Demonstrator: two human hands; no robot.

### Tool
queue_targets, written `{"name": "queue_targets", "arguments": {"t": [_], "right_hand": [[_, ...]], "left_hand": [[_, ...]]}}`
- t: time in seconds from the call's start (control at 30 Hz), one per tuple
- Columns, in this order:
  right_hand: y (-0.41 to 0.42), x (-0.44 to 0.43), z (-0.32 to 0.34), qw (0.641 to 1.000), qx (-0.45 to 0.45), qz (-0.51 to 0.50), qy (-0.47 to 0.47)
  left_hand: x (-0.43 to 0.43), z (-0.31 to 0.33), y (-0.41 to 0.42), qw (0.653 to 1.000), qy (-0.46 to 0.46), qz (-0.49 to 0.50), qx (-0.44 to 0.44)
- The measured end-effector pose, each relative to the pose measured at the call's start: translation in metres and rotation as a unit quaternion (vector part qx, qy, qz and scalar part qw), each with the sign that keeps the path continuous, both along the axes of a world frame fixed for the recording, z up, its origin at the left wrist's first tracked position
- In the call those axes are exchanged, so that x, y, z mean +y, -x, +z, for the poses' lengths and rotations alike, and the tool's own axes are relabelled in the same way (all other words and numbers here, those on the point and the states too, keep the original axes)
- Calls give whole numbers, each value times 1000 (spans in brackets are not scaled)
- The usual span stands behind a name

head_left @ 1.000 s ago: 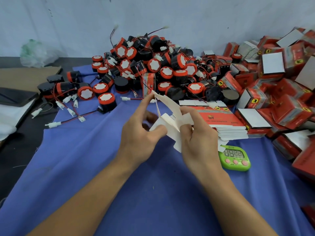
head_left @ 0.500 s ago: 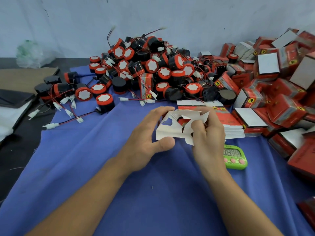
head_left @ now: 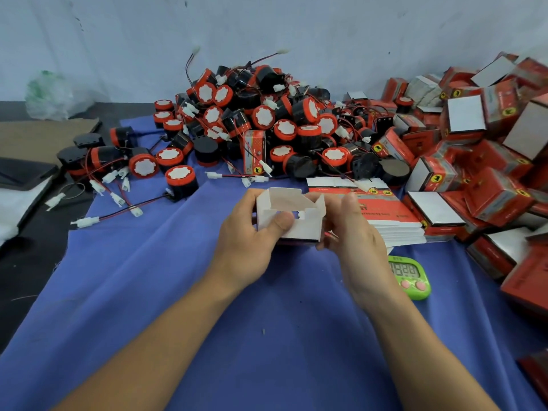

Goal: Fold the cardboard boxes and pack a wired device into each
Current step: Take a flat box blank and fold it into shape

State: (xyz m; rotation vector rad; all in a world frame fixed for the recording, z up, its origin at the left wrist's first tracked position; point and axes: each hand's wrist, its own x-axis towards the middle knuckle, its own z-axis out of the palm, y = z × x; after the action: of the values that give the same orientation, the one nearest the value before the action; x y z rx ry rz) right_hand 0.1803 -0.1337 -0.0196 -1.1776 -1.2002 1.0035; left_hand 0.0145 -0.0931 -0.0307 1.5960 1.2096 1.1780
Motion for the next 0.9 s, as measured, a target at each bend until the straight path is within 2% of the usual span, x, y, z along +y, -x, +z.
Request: {"name": "queue_targets", "arguments": {"t": [0.17,0.27,0.4,0.47,0.53,0.6,0.8,0.9], "right_hand": [[5,2,1,999,9,32,-15],[5,1,1,995,-68,56,-48],[10,-1,-3,981,-184,35,-44],[11,-3,-1,983,-160,63,-60],[9,-3,1,991,-64,96,-74],[7,-1,0,995,-15,74,-66],[4,5,-3,998,-49,28,-34],[3,6,-3,993,-110,-1,-52]], "left_hand": [[2,-5,1,999,20,11,-26],[2,-6,0,999,8,22,-23],[4,-5,3,999,12,36,-39],[5,-6,3,998,19,38,-44],[5,-7,3,997,24,41,-54],[4,-6,2,998,18,38,-54],[-3,-4,1,1000,-5,-9,-14],[-6,-2,1,1000,3,-24,-8]]}}
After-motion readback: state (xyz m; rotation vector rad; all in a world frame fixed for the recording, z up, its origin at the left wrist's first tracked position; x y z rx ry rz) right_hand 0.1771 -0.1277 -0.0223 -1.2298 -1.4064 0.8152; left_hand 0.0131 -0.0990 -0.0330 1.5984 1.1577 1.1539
